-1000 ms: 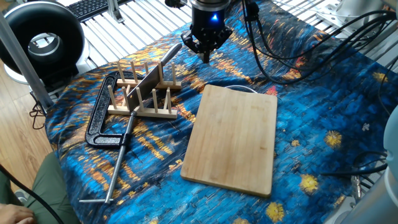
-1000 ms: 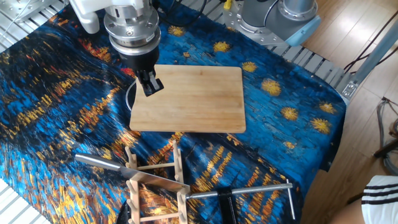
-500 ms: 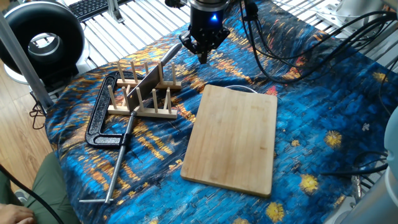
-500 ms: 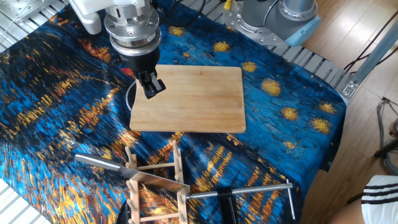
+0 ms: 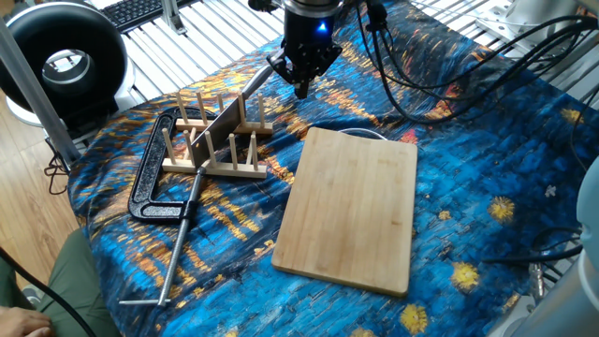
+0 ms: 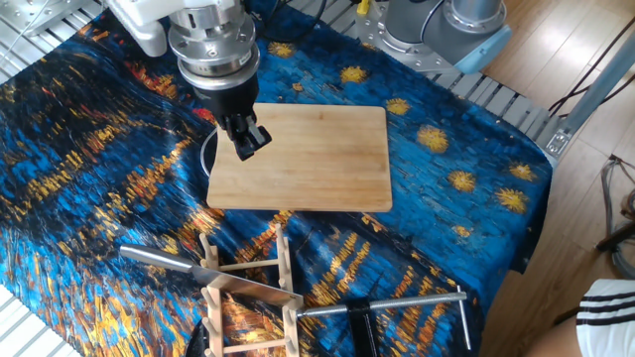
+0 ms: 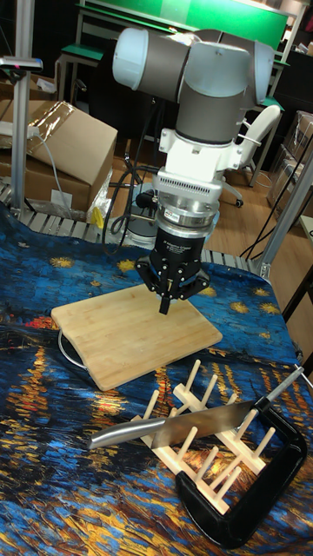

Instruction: Put the knife on the cutting board

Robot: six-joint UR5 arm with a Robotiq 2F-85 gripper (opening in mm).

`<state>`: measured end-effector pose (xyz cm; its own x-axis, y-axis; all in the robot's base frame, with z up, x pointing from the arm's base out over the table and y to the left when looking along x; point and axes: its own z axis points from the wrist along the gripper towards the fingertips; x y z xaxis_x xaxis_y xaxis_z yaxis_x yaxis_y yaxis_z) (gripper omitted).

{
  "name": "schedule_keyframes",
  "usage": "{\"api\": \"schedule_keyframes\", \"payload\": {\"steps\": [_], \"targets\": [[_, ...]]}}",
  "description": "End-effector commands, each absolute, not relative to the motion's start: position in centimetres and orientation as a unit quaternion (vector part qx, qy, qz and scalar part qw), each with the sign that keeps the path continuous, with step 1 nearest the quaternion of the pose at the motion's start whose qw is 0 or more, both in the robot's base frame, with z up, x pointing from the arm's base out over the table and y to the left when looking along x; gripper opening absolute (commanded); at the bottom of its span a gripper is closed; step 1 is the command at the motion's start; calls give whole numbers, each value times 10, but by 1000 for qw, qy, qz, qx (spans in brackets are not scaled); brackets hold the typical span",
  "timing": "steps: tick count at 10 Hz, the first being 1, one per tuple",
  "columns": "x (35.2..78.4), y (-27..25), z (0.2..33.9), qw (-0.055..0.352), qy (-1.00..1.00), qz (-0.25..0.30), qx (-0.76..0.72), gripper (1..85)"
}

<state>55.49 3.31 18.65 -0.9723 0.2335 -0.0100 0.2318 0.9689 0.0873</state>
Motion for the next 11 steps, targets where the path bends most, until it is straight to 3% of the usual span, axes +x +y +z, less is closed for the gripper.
{"api": "schedule_keyframes", "payload": {"steps": [1, 3, 4, 7, 10, 11], "targets": [[592, 57, 190, 17, 991, 35, 125, 153], [620, 82, 186, 26, 989, 40, 139, 223], [630, 93, 181, 27, 990, 43, 128, 337], [649, 108, 160, 33, 988, 57, 136, 360], [633, 95, 158, 8, 995, 32, 91, 330], [633, 97, 158, 8, 996, 36, 86, 357]]}}
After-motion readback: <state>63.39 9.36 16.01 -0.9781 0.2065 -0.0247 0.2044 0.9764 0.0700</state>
